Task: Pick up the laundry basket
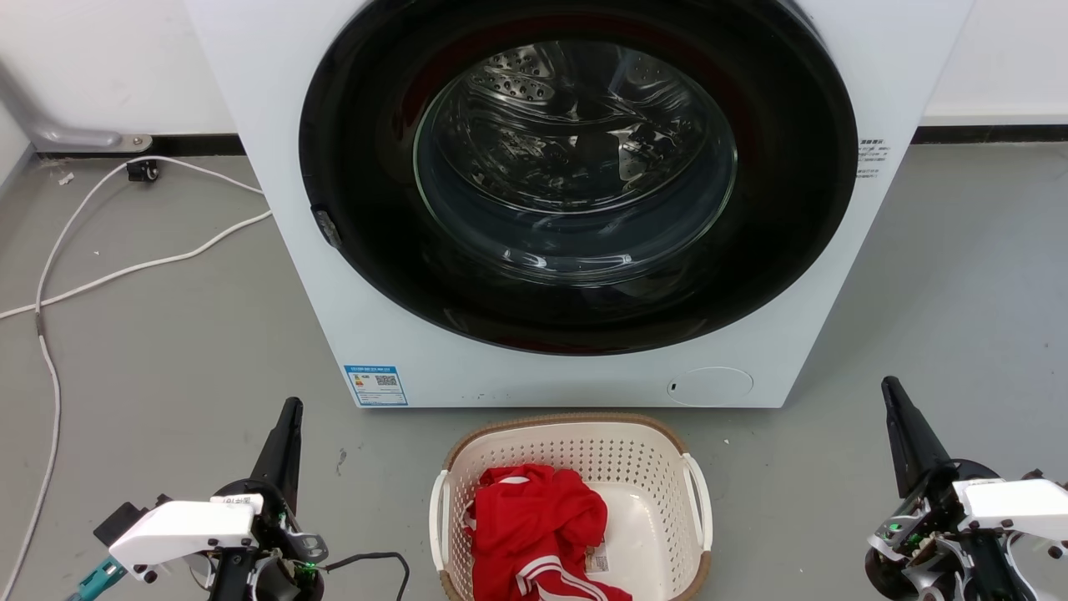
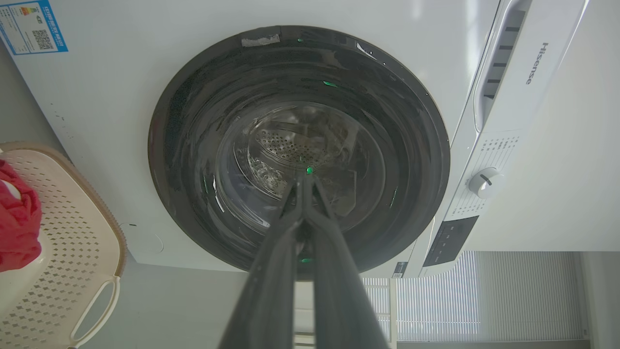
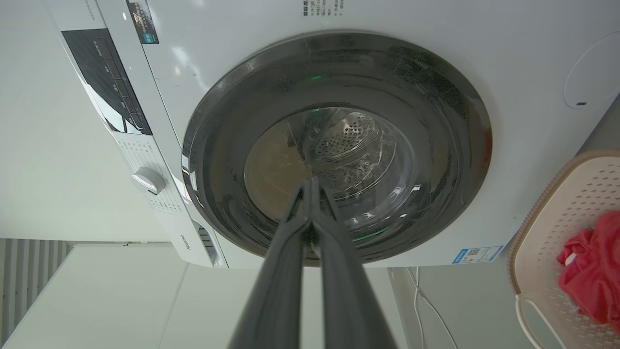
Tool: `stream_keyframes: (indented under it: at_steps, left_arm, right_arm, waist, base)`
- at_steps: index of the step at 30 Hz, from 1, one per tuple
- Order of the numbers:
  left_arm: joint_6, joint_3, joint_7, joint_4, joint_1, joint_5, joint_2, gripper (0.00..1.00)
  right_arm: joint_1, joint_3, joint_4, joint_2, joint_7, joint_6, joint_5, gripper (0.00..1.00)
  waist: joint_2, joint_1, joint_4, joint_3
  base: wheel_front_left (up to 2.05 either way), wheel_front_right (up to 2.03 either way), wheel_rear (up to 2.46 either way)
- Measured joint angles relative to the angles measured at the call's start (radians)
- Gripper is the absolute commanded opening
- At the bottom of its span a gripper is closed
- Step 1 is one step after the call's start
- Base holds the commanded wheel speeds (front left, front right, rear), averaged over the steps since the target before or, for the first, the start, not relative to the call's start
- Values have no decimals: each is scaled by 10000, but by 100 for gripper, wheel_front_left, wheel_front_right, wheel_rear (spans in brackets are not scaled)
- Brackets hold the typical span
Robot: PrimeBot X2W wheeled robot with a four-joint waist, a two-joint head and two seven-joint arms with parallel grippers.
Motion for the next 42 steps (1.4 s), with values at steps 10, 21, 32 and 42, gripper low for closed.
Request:
stream_keyframes:
  at_steps: [10,21,32,42]
  left_arm:
    - [0,10,31,0,-1,4,-15,0]
    - [2,-117,-71,240,256,8,-73,100]
    - [2,-357,-629,-107,216,1461,-75,100]
    - [155,-660,-1041,-606,174,3983,-75,100]
  right_arm:
    - [-2,-17,2,12,4,0,-2,0]
    - [286,36,207,54,-94,-2,2,100]
    - [284,198,-96,42,-640,-2,-1354,100]
    - [284,299,-577,44,-1062,-2,-4445,100]
  waist:
    - [0,0,0,0]
    - [0,0,1,1]
    - [0,0,10,23]
    - [0,0,37,41]
  base:
    - [0,0,0]
    - [0,0,0]
    - [0,0,0]
    - [0,0,0]
